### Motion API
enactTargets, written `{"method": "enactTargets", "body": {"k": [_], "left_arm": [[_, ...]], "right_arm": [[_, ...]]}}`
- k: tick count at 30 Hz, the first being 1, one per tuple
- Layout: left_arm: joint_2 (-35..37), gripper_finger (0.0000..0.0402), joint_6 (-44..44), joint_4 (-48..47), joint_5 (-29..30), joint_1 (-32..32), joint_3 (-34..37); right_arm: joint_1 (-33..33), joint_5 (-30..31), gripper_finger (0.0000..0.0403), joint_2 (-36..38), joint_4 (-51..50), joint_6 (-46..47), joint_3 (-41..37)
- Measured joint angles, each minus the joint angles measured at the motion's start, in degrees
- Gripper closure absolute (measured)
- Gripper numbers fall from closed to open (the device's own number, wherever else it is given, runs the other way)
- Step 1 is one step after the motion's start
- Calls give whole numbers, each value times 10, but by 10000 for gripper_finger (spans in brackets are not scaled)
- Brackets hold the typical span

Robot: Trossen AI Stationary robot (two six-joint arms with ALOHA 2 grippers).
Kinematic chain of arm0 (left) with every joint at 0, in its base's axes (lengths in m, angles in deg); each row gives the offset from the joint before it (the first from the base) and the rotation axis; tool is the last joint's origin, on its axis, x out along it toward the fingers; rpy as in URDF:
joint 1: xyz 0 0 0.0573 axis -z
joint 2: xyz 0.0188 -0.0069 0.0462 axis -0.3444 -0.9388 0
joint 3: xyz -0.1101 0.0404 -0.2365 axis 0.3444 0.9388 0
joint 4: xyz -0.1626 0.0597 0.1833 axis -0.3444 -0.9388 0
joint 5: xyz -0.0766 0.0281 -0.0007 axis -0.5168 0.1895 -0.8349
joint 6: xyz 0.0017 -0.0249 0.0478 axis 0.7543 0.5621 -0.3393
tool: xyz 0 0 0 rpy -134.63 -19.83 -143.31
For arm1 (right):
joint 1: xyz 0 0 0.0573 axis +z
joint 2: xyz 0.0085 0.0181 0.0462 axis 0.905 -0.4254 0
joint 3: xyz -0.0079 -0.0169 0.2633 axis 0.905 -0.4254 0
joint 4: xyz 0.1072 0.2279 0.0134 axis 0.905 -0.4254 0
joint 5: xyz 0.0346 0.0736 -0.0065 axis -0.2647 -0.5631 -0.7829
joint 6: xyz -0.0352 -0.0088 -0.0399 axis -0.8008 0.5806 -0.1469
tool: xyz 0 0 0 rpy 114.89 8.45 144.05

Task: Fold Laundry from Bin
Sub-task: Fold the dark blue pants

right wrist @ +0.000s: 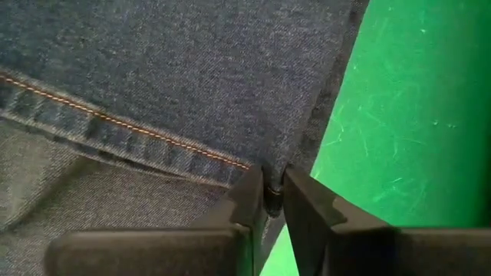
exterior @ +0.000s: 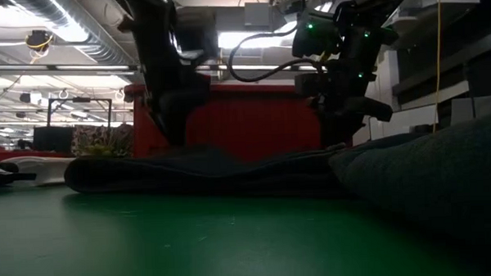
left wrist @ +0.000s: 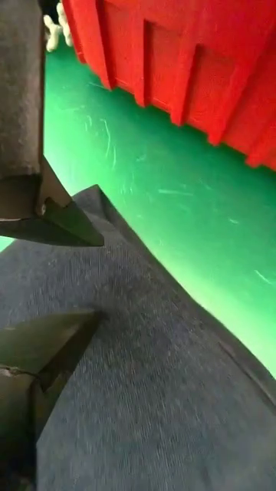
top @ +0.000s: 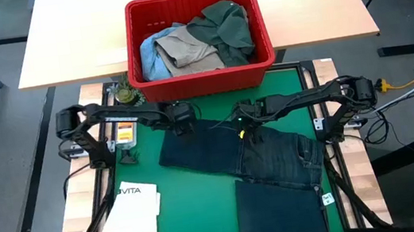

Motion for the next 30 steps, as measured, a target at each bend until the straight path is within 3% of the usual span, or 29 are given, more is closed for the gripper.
{"method": "enactTargets", "body": {"k": [12,19,30], "left_arm": [[-85,265,-15,-5,27,-29,0],[-85,265,-15,-31,45,-36,0],[-63,265,-16,-68,46,-10,0]], "right_arm": [[0,-12,350,0,-62,0,0],[0,-9,350,0,-55,0,0],[0,43,349,9,-72,0,0]]}}
